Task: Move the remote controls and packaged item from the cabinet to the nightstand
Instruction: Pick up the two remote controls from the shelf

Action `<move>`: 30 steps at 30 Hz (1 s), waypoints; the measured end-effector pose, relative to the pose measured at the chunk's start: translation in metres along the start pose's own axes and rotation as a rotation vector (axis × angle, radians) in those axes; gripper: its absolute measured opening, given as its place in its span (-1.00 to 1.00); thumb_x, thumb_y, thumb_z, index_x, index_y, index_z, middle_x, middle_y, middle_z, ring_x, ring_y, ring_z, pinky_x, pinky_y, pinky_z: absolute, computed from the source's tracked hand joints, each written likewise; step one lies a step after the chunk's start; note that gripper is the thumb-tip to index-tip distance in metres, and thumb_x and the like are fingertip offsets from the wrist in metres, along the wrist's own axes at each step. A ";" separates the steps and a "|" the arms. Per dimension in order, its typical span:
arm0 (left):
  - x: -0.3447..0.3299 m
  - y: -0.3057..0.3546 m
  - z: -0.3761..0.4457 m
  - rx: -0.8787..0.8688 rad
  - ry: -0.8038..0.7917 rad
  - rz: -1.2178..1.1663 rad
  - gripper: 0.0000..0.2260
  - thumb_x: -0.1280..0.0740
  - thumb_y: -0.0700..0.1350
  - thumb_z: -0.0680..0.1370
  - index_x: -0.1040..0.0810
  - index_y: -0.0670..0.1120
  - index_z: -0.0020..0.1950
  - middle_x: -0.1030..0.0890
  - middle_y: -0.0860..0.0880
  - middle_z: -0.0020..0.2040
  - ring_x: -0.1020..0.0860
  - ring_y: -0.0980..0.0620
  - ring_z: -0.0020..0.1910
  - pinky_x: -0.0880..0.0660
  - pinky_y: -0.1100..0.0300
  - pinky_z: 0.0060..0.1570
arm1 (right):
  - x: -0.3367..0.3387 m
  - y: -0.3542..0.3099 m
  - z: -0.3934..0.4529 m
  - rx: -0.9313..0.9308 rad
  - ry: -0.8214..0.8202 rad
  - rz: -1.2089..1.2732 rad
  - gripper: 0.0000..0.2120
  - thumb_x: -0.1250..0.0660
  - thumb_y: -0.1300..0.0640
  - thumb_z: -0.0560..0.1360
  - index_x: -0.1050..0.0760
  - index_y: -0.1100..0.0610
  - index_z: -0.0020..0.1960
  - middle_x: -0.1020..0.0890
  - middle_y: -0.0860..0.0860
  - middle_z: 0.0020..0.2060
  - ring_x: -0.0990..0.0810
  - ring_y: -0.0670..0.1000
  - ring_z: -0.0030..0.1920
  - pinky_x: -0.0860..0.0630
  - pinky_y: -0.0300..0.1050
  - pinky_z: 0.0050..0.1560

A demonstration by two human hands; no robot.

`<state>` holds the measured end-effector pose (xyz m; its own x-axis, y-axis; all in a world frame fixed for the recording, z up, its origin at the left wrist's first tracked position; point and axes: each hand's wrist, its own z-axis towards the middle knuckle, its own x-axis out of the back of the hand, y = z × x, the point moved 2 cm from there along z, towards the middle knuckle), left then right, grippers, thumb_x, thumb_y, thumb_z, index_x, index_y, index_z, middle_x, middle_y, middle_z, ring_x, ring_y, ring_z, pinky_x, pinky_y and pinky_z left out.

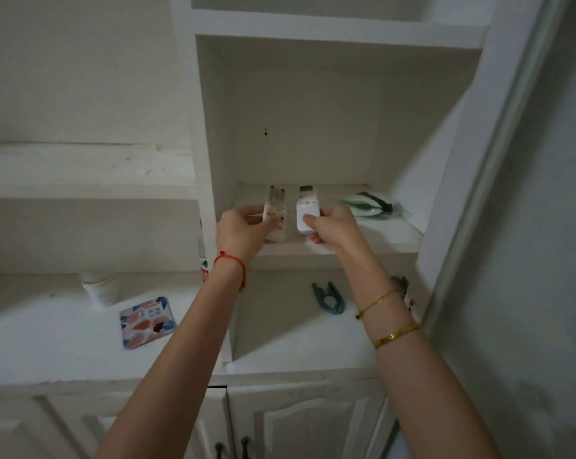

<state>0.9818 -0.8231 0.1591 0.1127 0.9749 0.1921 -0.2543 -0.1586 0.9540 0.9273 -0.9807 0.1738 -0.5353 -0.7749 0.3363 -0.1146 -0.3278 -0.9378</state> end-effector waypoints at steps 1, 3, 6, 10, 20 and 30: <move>0.003 0.001 -0.008 -0.004 -0.003 -0.027 -0.78 -0.52 -0.08 0.40 -0.68 -0.07 0.01 -0.72 -0.03 -0.17 -0.70 0.00 -0.13 -0.64 0.06 -0.05 | 0.001 0.001 -0.007 0.004 -0.001 0.036 -0.72 -0.34 0.20 0.54 -0.52 0.31 0.20 -0.61 0.06 -0.26 -0.55 -0.05 -0.37 -0.57 -0.10 -0.10; 0.009 0.002 -0.026 0.007 -0.016 -0.103 -0.72 -0.51 -0.14 0.43 -0.65 -0.16 0.12 -0.72 -0.07 -0.12 -0.69 0.00 -0.13 -0.64 0.11 -0.10 | 0.001 0.004 -0.025 0.012 -0.020 0.112 -0.69 -0.34 0.22 0.54 -0.51 0.31 0.25 -0.64 0.08 -0.20 -0.54 -0.06 -0.40 -0.57 -0.17 -0.20; 0.018 0.004 -0.060 0.040 -0.034 -0.195 -0.66 -0.49 -0.19 0.44 -0.59 -0.20 0.19 -0.70 -0.12 -0.03 -0.69 0.00 -0.11 -0.65 0.09 -0.08 | 0.001 0.010 -0.059 0.022 -0.081 0.192 -0.72 -0.34 0.25 0.54 -0.52 0.29 0.23 -0.64 0.05 -0.22 -0.54 -0.05 -0.40 -0.55 -0.27 -0.32; 0.033 -0.004 -0.108 0.092 -0.047 -0.242 -0.62 -0.48 -0.20 0.44 -0.56 -0.17 0.25 -0.69 -0.12 0.03 -0.69 -0.04 -0.03 -0.64 0.04 -0.01 | -0.002 0.024 -0.104 -0.002 -0.187 0.272 -0.73 -0.35 0.28 0.53 -0.47 0.24 0.22 -0.64 0.06 -0.17 -0.55 -0.04 -0.38 -0.54 -0.29 -0.40; 0.070 -0.037 -0.216 0.175 0.008 -0.247 -0.62 -0.46 -0.19 0.46 -0.56 -0.09 0.27 -0.70 -0.08 0.02 -0.70 0.05 -0.11 -0.62 0.25 -0.17 | -0.018 0.072 -0.194 -0.063 -0.364 0.227 -0.69 -0.37 0.23 0.53 -0.39 0.12 0.22 -0.64 0.08 0.05 -0.61 -0.03 -0.32 -0.52 -0.16 -0.27; 0.118 -0.087 -0.288 0.340 0.179 -0.240 -0.55 -0.49 -0.17 0.41 -0.55 -0.11 0.29 -0.66 -0.11 0.10 -0.69 0.08 -0.11 -0.61 0.26 -0.19 | -0.057 0.097 -0.251 -0.120 -0.510 0.196 -0.66 -0.37 0.23 0.53 -0.41 0.15 0.28 -0.64 0.05 0.06 -0.65 -0.02 -0.22 -0.58 -0.17 -0.24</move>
<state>0.7409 -0.6495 0.0328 -0.0453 0.9973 -0.0577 0.0922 0.0617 0.9938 0.7362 -0.8329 0.0419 -0.0865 -0.9882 0.1263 -0.1642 -0.1109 -0.9802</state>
